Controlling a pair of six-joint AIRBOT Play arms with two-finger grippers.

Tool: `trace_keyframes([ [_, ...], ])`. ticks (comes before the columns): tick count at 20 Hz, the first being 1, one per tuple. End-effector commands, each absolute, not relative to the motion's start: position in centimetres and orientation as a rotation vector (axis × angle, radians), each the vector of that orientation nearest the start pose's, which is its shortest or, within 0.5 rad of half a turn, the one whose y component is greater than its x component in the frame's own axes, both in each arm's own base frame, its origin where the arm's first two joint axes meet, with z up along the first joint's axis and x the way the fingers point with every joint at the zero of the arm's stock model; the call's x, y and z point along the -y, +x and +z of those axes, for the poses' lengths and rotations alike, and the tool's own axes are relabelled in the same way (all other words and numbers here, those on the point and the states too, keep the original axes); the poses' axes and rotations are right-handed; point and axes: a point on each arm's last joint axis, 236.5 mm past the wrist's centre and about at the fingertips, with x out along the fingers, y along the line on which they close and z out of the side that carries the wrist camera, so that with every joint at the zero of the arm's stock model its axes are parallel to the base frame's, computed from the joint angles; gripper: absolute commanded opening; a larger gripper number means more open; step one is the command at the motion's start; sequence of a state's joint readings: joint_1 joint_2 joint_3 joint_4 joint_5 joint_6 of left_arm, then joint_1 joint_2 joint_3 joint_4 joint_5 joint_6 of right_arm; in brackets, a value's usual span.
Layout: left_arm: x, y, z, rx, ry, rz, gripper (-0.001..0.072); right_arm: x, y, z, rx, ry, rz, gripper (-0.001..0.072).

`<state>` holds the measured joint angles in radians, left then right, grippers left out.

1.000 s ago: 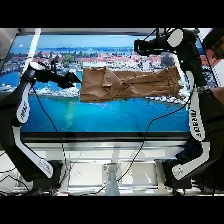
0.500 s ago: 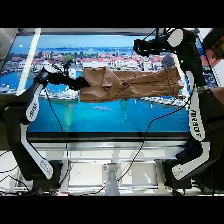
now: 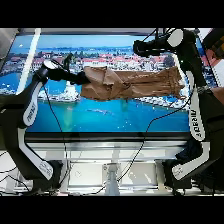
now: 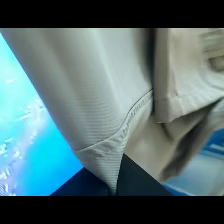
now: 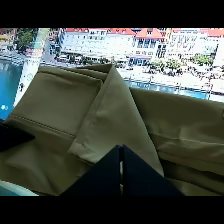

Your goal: Fold the clothes and pants, and hang the long-sleeved shirts on hangers.

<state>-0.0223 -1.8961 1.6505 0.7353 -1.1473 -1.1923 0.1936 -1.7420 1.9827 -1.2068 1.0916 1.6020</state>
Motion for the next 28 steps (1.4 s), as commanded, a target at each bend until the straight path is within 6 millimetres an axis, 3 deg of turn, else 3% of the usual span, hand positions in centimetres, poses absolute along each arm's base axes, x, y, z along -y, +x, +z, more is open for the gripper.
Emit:
trace_keyframes([
  [1, 15.5, 51.3, 2.0, -1.146, -0.428, -0.555, 0.0014, -18.4, 54.8, 13.1, -0.9, 0.236, 0.402, 0.0028],
  [5, 14.8, 50.4, 7.3, -1.148, -0.377, -0.543, 0.0014, -18.4, 54.2, 12.6, -0.929, 0.229, 0.404, 0.0029],
  [11, 13.3, 47.9, 9.6, -1.258, -0.325, -0.507, 0.0015, -18.4, 53.3, 10.9, -0.995, 0.222, 0.405, 0.0028],
  [16, 13.3, 46.6, 12.7, -1.253, -0.301, -0.525, 0.0015, -19.0, 53.3, 6.7, -1.027, 0.241, 0.384, 0.0028],
  [18, 13.6, 46.4, 13.1, -1.246, -0.296, -0.531, 0.0015, -20.7, 53.3, 4.2, -1.041, 0.243, 0.394, 0.0028],
  [23, 16.0, 45.8, 13.2, -1.249, -0.268, -0.573, 0.0015, -27.9, 51.7, -3.0, -1.131, 0.219, 0.468, 0.0028],
  [26, 17.5, 46.8, 13.7, -1.189, -0.269, -0.584, 0.0015, -31.4, 49.8, -6.5, -1.197, 0.22, 0.485, 0.0027],
  [28, 18.7, 47.6, 14.6, -1.137, -0.291, -0.605, 0.0016, -32.6, 48.8, -8.5, -1.235, 0.211, 0.488, 0.0027],
])
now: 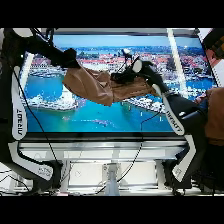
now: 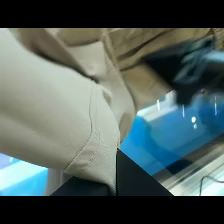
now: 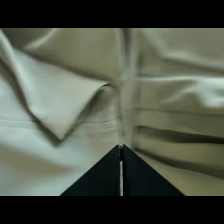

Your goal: Fold the clothes and pants, and hang the long-sleeved shirts on hangers.

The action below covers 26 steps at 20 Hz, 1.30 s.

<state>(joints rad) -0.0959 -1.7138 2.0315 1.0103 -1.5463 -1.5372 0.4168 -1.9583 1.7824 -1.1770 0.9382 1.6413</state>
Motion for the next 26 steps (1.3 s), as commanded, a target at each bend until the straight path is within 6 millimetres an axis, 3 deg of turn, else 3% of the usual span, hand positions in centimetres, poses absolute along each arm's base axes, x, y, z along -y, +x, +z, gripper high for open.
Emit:
trace_keyframes([
  [1, 19.1, 47.9, 15.1, -1.113, -0.311, -0.617, 0.0016, -32.7, 48.5, -9.7, -1.256, 0.212, 0.476, 0.0027],
  [5, 19.8, 49.2, 16.8, -1.027, -0.357, -0.63, 0.0016, -34.2, 47.4, -11.7, -1.336, 0.342, 0.455, 0.0027],
  [10, 21.6, 51.3, 19.5, -0.876, -0.412, -0.672, 0.0016, -39.4, 46.2, -10.2, -1.292, 0.434, 0.55, 0.0027],
  [13, 21.8, 51.4, 19.5, -0.872, -0.413, -0.673, 0.0016, -42.7, 44.9, -9.4, -1.249, 0.42, 0.602, 0.0026],
  [15, 22.1, 50.9, 19.2, -0.877, -0.371, -0.699, 0.0016, -43.6, 44.4, -9.2, -1.227, 0.378, 0.632, 0.0027],
  [17, 22.2, 50.5, 18.9, -0.891, -0.353, -0.712, 0.0016, -42.0, 44.8, -9.4, -1.224, 0.299, 0.616, 0.0027],
  [21, 22.8, 50.0, 17.4, -0.932, -0.302, -0.707, 0.0016, -36.1, 46.5, -8.5, -1.273, 0.242, 0.546, 0.0027],
  [26, 23.8, 49.2, 16.9, -0.933, -0.209, -0.752, 0.0016, -30.8, 50.1, -2.4, -1.145, 0.216, 0.543, 0.0027],
])
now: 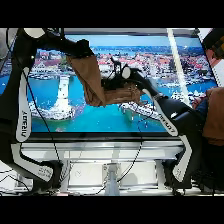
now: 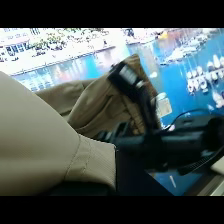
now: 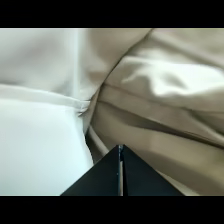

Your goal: Fold the clothes and pants, and hang the long-sleeved shirts on hangers.

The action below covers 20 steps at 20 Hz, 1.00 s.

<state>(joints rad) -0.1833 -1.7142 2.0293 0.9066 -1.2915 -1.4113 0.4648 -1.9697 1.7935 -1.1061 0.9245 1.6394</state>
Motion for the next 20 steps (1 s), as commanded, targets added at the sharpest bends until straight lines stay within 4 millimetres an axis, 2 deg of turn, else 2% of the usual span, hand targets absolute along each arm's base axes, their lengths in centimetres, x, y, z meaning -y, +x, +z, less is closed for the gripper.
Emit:
trace_keyframes([
  [1, 23.9, 49.1, 16.9, -0.933, -0.208, -0.754, 0.0016, -29.9, 50.6, -1.4, -1.121, 0.216, 0.537, 0.0027],
  [4, 24.9, 48.6, 16.9, -0.936, -0.199, -0.773, 0.0015, -27.4, 52.1, 0.9, -1.074, 0.243, 0.505, 0.0028],
  [6, 26.1, 48.0, 16.9, -0.939, -0.189, -0.794, 0.0015, -25.8, 52.8, 1.8, -1.055, 0.259, 0.481, 0.0028],
  [10, 29.5, 47.5, 17.2, -0.922, -0.214, -0.808, 0.0015, -22.5, 54.1, 2.9, -1.031, 0.289, 0.433, 0.0028],
  [12, 31.9, 47.5, 16.9, -0.909, -0.239, -0.818, 0.0015, -20.7, 54.4, 3.8, -1.024, 0.301, 0.409, 0.0028],
  [17, 38.3, 46.7, 12.5, -0.968, -0.29, -0.842, 0.0015, -15.5, 55.4, 8.9, -0.919, 0.329, 0.344, 0.0028],
  [20, 42.4, 46.6, 10.3, -0.972, -0.362, -0.841, 0.0015, -12.2, 55.1, 12.0, -0.863, 0.296, 0.314, 0.0028],
])
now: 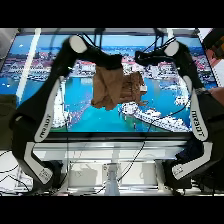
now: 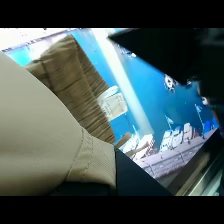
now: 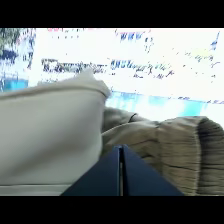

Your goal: Fold the clothes and pants, and hang the long-sleeved shirts on hangers.

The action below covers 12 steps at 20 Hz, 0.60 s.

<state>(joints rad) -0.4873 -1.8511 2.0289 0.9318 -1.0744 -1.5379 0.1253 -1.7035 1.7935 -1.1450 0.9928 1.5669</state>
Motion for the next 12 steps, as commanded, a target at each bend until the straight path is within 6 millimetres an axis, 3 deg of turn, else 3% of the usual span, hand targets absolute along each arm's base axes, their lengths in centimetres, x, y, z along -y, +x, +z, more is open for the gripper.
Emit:
trace_keyframes([
  [1, 44.0, 46.5, 10.1, -0.948, -0.375, -0.851, 0.0015, -11.3, 54.8, 12.8, -0.853, 0.282, 0.311, 0.0028],
  [4, 48.1, 47.0, 9.5, -0.834, -0.412, -0.854, 0.0015, -9.5, 54.1, 15.9, -0.8, 0.279, 0.294, 0.0028],
  [6, 50.0, 46.8, 7.6, -0.833, -0.432, -0.849, 0.0015, -9.4, 53.5, 17.8, -0.76, 0.244, 0.308, 0.0028],
  [9, 51.4, 46.0, 3.7, -0.896, -0.43, -0.839, 0.0017, -9.5, 52.7, 19.7, -0.724, 0.213, 0.323, 0.0028],
  [10, 51.5, 45.9, 2.9, -0.908, -0.431, -0.835, 0.0064, -9.4, 52.4, 19.9, -0.722, 0.199, 0.326, 0.0028],
  [11, 51.6, 46.0, 2.5, -0.91, -0.432, -0.832, 0.0249, -9.4, 52.2, 19.8, -0.731, 0.191, 0.331, 0.0028],
  [12, 51.6, 46.2, 2.5, -0.902, -0.435, -0.829, 0.0494, -9.4, 52.0, 19.6, -0.742, 0.186, 0.331, 0.0028],
])
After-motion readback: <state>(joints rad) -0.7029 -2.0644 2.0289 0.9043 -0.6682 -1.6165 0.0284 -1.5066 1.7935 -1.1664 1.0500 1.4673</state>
